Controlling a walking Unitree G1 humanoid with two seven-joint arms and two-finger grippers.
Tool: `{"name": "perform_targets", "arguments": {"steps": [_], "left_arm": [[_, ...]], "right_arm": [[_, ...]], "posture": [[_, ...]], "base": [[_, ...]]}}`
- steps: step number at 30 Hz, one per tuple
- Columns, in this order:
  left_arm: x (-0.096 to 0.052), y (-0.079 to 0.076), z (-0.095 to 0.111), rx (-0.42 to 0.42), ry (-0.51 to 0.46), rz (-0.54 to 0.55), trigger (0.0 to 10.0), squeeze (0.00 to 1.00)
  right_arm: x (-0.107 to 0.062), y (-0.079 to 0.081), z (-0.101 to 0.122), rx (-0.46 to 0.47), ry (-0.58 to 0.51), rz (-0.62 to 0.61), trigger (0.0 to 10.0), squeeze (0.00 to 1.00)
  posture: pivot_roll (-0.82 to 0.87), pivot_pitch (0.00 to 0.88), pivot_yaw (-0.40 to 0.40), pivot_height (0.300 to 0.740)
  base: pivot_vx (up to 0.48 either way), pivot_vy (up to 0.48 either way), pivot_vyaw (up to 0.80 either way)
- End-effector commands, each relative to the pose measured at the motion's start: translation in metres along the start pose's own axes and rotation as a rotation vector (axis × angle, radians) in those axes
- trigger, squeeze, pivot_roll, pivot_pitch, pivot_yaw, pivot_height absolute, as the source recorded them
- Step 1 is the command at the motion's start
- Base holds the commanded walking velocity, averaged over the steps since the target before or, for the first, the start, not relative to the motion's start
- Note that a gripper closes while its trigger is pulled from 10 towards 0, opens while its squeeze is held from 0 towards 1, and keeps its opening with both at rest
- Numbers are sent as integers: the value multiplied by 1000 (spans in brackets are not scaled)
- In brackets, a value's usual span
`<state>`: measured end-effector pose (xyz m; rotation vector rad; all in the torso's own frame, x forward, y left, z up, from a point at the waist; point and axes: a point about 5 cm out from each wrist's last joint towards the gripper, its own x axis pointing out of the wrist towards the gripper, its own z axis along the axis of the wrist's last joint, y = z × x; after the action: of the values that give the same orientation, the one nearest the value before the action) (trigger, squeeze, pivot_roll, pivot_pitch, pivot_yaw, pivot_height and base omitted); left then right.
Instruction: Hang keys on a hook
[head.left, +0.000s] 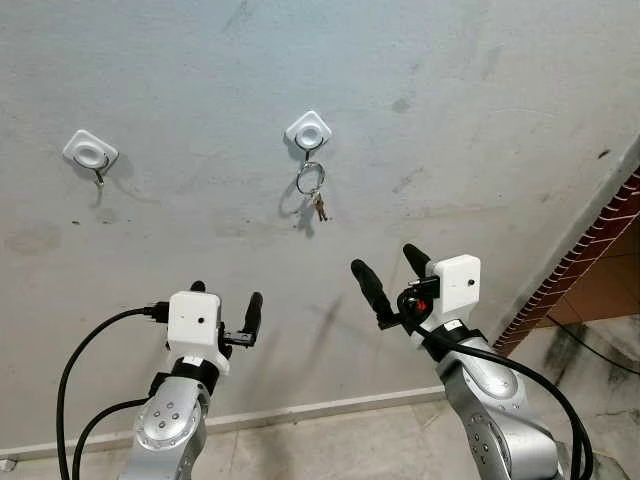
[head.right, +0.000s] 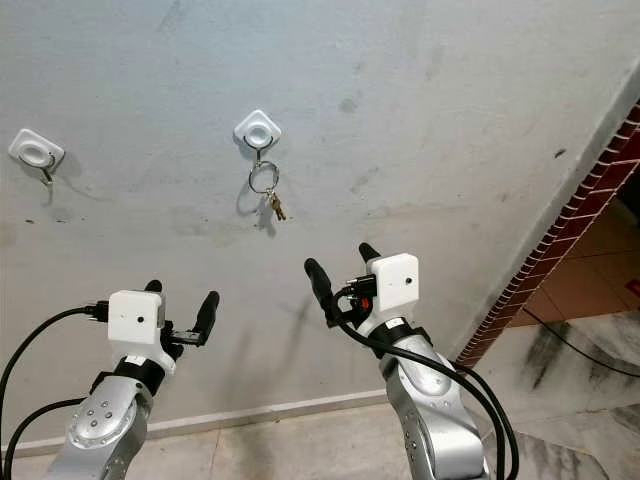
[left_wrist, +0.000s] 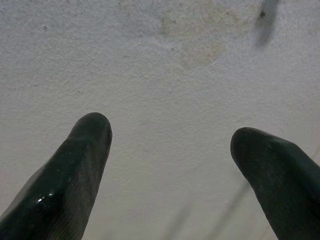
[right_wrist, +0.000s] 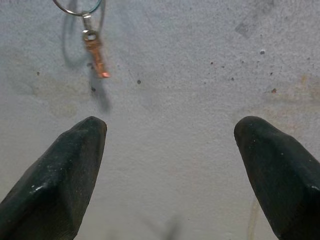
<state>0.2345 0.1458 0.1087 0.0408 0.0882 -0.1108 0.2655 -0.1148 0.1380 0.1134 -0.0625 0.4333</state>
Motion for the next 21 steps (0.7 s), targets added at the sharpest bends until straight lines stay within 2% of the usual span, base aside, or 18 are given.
{"name": "perform_targets", "arguments": {"steps": [1,17,21], "left_arm": [[-1,-1,3,3,-5,-10,10000,0],[-5,4,5,-1,-6,-5,10000,0],[-4,6,5,-11,-6,0,10000,0]], "right_arm": [[-1,0,-2,4,13,-5,10000,216],[-1,0,2,1,3,-5,10000,216],[-1,-1,2,-1,5,-5,10000,216]], "posture": [[55,72,29,740],[55,83,27,740],[57,83,24,740]], "base": [[0,0,0],[0,0,0],[-208,0,0]]}}
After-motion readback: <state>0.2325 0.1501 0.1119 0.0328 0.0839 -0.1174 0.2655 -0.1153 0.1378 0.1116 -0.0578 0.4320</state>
